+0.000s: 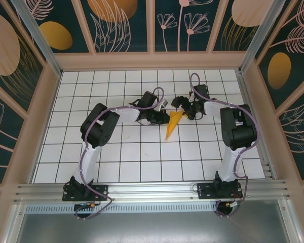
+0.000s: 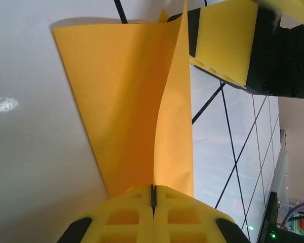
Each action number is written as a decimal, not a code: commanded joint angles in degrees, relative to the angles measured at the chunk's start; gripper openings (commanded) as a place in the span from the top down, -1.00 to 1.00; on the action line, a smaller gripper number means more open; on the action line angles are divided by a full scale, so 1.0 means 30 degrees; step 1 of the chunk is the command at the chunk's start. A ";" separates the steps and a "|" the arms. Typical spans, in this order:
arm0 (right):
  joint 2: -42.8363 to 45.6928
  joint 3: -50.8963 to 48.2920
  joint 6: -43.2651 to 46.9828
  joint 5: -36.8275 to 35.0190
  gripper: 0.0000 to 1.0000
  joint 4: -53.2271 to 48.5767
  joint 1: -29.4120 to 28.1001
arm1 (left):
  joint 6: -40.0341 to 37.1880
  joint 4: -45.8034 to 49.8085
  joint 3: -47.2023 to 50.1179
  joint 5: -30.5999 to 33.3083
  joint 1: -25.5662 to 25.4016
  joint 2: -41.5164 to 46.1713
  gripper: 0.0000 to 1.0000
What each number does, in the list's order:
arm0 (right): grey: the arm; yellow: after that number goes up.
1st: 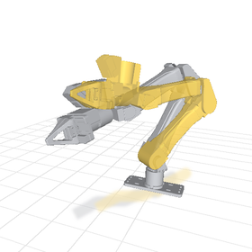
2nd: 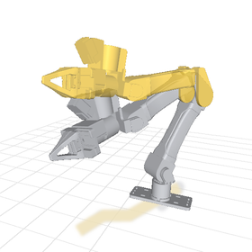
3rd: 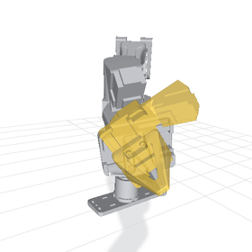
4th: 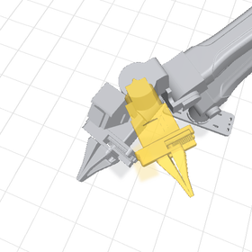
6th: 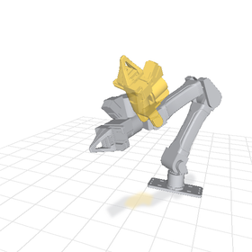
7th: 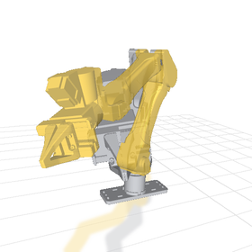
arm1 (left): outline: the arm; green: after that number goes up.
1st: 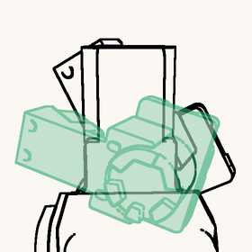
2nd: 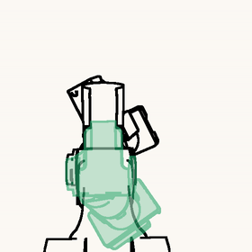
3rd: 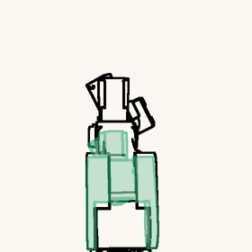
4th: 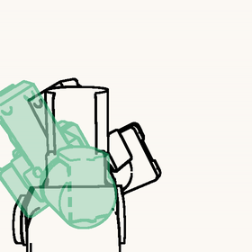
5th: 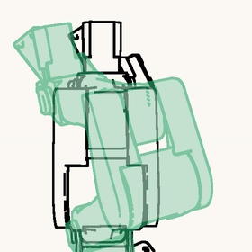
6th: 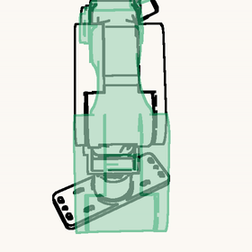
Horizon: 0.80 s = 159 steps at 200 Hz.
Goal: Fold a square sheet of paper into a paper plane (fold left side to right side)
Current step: Fold the wing for the fifth time at the center of the table.
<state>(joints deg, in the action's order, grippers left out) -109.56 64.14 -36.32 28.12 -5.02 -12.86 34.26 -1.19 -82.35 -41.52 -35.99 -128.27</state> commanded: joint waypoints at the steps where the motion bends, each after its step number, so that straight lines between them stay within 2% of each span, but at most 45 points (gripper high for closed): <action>1: -0.1032 -0.0007 0.0416 -0.0313 -0.81 -0.0791 -0.0438 | -0.0551 0.0525 -0.0609 -0.0025 0.0152 -0.0543 1.00; 120: -0.0949 0.0012 0.0547 -0.0104 -0.81 -0.0652 -0.0484 | -0.0712 0.0772 -0.0380 0.0446 0.0149 -0.1171 1.00; 159: -0.0110 0.0040 0.0657 -0.0082 -0.82 -0.0438 -0.0313 | -0.0928 0.1014 -0.0226 0.0798 0.0160 -0.1411 1.00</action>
<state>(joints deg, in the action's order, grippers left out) -109.51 64.16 -35.92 28.08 -5.02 -12.93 33.41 -0.54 -82.87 -41.56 -35.92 -129.80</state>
